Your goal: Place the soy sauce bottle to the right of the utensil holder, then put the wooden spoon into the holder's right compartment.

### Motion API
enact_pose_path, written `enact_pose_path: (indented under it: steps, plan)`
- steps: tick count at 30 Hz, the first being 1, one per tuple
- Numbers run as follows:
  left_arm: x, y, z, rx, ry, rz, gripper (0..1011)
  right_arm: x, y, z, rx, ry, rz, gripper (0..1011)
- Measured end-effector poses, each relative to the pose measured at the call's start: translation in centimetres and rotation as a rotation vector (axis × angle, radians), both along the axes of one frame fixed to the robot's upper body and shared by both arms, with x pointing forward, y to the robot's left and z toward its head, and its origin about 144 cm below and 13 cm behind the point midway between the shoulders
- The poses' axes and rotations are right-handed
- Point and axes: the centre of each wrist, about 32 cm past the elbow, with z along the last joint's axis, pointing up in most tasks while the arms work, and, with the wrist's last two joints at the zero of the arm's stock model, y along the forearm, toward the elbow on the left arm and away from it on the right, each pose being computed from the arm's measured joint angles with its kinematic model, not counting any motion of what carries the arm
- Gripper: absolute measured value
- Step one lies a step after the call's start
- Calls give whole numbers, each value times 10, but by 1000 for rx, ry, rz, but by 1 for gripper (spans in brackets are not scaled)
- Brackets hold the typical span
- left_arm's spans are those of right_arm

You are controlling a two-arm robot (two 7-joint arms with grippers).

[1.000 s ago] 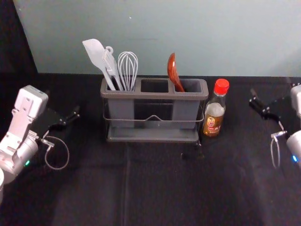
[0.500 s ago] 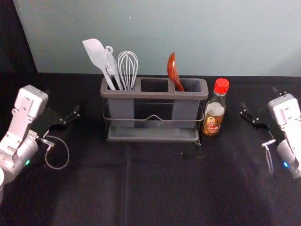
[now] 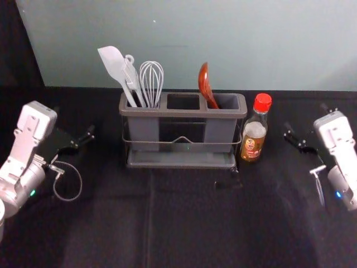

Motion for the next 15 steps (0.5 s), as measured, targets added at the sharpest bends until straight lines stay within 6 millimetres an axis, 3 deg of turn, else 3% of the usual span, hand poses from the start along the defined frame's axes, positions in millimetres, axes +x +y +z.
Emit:
enact_pose_path:
  steps: [15]
  plan:
    - [0,0,0,0,0,0,1005,-7,5,11,87,72,-25,1004]
